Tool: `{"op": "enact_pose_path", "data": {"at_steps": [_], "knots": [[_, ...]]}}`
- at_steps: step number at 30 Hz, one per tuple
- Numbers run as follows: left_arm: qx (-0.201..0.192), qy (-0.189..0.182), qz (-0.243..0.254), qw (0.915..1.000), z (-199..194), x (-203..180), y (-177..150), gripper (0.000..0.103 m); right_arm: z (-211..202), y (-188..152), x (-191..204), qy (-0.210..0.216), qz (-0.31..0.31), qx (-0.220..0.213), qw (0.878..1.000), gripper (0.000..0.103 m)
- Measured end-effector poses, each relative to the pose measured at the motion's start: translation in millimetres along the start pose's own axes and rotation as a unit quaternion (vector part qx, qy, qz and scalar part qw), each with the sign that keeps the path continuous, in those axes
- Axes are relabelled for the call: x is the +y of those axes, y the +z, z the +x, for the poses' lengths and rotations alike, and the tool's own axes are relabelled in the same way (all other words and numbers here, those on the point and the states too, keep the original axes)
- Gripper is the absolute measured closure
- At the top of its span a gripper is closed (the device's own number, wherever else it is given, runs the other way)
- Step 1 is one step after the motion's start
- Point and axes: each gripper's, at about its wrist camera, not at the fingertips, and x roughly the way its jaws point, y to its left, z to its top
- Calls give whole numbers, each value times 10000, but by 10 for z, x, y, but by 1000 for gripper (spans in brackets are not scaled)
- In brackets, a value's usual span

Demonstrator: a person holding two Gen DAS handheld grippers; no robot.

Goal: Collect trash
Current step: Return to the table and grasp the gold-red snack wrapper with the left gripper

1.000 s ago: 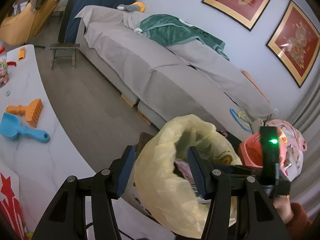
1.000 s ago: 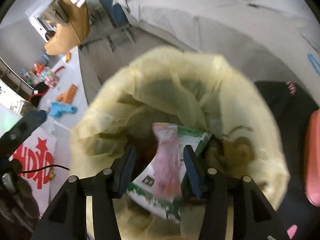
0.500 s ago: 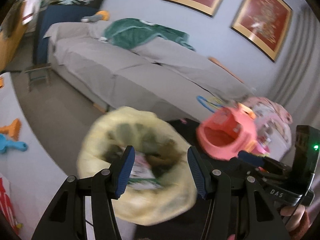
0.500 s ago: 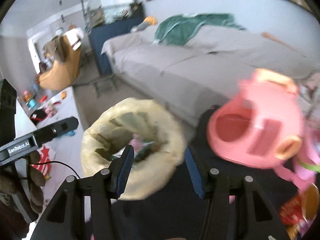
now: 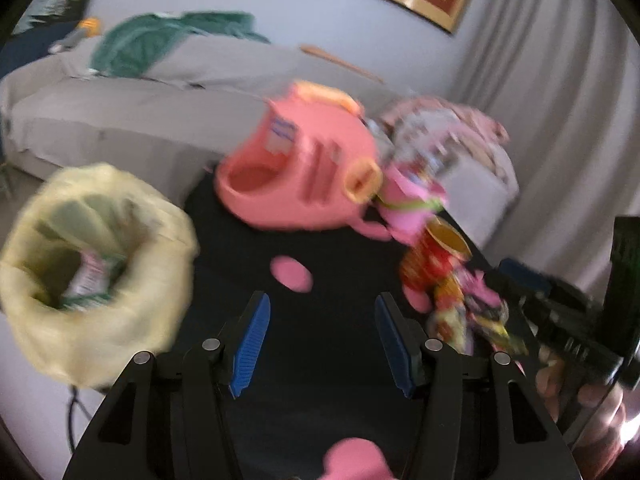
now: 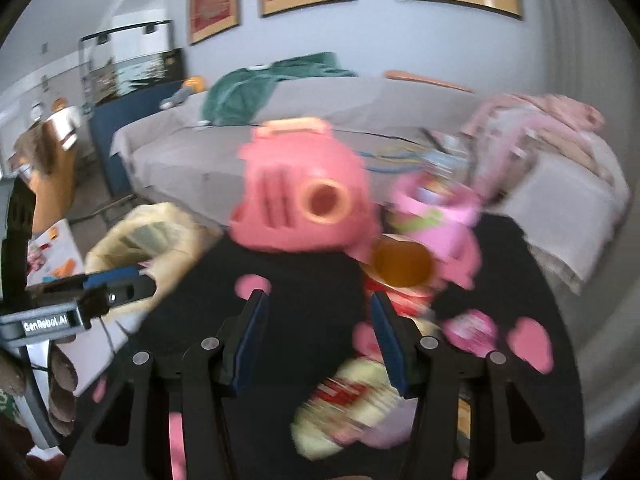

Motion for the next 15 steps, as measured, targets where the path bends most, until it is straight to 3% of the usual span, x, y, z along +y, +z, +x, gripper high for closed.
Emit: {"op": "enact_pose_path", "data": {"at_steps": [7,11,15], "knots": [[887,-751,380,9925,589,-597,-205,47,-260,-353,-719,-876,390,-8,9954,52],[1114,-758,716,9883,880,-913,-233,47,-281,-557,-1021,-992,752,110,9922,52],[1392,-771,701,9848,1185,-1058,-197,47,-278,-707,-1217,-1003,997,233,9897,52]]}}
